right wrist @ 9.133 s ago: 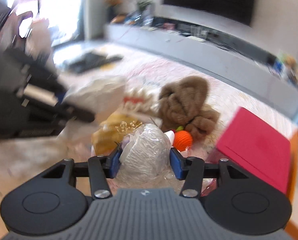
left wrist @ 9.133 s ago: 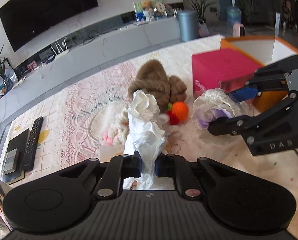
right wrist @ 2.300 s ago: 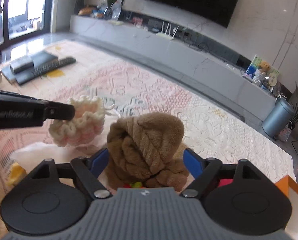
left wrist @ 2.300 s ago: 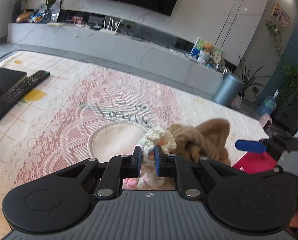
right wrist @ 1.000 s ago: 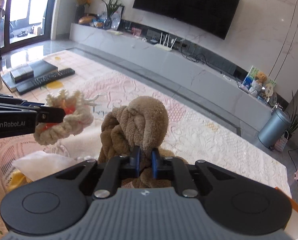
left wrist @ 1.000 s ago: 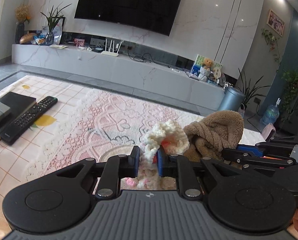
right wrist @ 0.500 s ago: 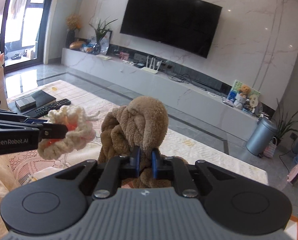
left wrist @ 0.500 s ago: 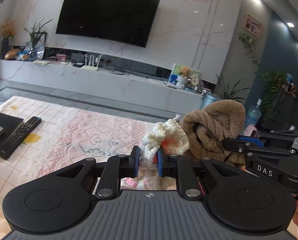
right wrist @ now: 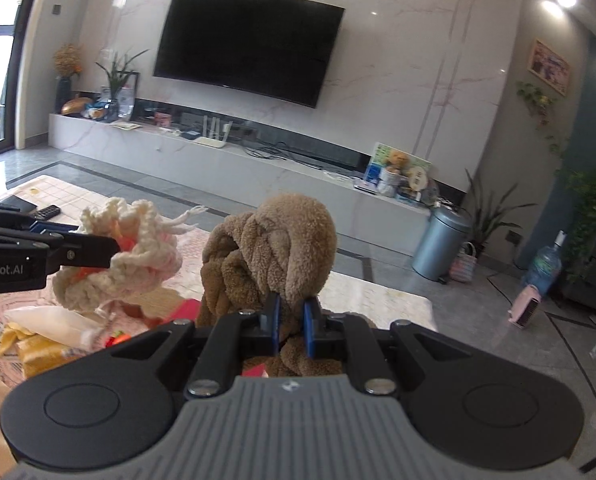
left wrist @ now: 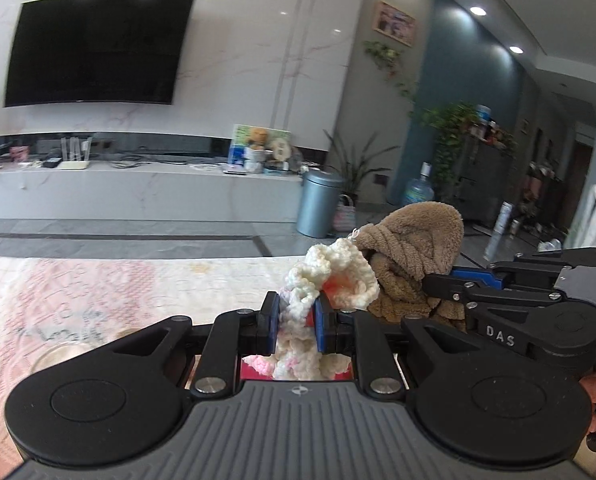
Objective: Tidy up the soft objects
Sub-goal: 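Carry the crochet item with the left tool while the right tool carries the towel to the box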
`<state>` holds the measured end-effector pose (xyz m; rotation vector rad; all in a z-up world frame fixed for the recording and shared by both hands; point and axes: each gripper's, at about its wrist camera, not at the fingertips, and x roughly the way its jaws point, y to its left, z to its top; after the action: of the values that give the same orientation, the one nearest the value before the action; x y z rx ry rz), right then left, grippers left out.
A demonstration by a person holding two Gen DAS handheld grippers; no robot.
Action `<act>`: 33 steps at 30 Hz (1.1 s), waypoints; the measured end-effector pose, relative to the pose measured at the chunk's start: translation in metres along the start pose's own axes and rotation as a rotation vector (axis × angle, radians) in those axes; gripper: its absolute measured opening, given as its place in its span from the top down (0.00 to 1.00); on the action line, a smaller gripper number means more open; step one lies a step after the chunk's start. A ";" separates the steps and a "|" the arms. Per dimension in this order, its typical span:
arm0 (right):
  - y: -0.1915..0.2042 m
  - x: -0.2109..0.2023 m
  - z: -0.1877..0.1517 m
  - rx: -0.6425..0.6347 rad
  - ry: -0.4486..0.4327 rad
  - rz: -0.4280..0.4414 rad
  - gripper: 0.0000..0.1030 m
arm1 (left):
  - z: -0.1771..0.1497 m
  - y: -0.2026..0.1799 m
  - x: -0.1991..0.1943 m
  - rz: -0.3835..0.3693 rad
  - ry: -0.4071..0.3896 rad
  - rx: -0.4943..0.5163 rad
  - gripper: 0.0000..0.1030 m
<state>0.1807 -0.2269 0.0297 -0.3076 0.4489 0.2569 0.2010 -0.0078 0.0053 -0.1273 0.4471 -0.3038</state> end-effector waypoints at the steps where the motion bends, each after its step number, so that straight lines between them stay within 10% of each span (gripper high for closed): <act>1: -0.007 -0.002 -0.003 0.002 0.005 -0.012 0.91 | 0.002 -0.007 0.005 -0.016 0.006 0.011 0.81; 15: -0.090 0.019 -0.033 0.046 0.093 -0.115 0.91 | 0.011 -0.085 0.090 -0.135 0.121 0.181 0.81; 33: -0.141 0.141 -0.082 0.157 0.341 -0.065 0.91 | -0.030 -0.105 0.189 -0.156 0.302 0.383 0.81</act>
<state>0.3158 -0.3609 -0.0728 -0.2114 0.7903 0.1032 0.3226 -0.1689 -0.0782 0.2629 0.6713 -0.5601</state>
